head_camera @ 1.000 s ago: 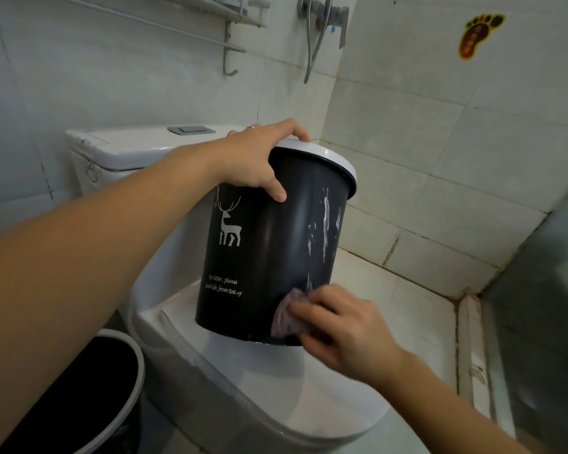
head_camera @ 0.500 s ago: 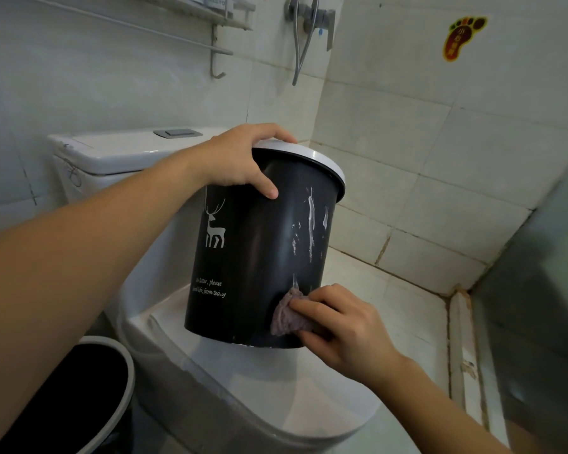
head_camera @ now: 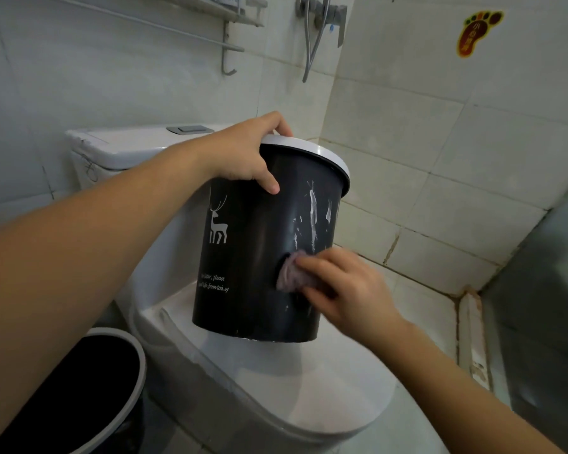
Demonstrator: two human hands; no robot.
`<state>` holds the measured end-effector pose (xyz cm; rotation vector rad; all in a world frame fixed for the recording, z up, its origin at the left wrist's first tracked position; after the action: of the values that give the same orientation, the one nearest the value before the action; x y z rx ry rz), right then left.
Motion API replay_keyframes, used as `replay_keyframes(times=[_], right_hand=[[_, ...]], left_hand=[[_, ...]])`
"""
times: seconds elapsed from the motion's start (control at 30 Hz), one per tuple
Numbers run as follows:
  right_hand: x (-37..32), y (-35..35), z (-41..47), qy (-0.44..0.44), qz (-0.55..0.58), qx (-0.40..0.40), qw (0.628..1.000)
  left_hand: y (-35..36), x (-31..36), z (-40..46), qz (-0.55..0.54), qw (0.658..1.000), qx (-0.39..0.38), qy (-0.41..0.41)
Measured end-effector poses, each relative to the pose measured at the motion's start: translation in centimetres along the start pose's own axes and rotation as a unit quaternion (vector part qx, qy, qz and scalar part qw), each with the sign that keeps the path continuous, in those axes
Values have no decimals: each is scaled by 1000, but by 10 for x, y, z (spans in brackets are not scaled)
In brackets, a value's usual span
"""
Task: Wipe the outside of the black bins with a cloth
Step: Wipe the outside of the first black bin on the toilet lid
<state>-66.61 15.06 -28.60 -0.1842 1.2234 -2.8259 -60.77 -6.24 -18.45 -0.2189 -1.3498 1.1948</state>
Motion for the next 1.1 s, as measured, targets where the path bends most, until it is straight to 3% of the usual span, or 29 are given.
replay_keyframes(times=[0.13, 0.37, 0.63, 0.9, 1.1], right_hand=[[5, -3, 11, 41, 3, 25, 999], [-19, 10, -26, -104, -11, -48, 993], [18, -20, 48, 77, -19, 61, 995], [-14, -4, 5, -70, -30, -27, 997], [19, -30, 62, 90, -31, 80, 992]], left_hand=[[-1, 0, -3, -5, 1000, 4, 0], [0, 3, -7, -1, 1000, -2, 1], [1, 7, -11, 3, 1000, -2, -1], [3, 13, -19, 22, 1000, -7, -6], [4, 18, -20, 30, 1000, -7, -5]])
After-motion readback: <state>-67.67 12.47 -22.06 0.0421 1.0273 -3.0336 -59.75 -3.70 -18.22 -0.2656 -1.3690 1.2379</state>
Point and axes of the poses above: each hand's wrist, its own z-axis towards the middle knuckle, its own y-axis out of the palm, x = y × z, the point moved 7 cm from there along z, towards the middle knuckle, and after that the axes turned 2 degrees about -z, right-handed, at the moved point
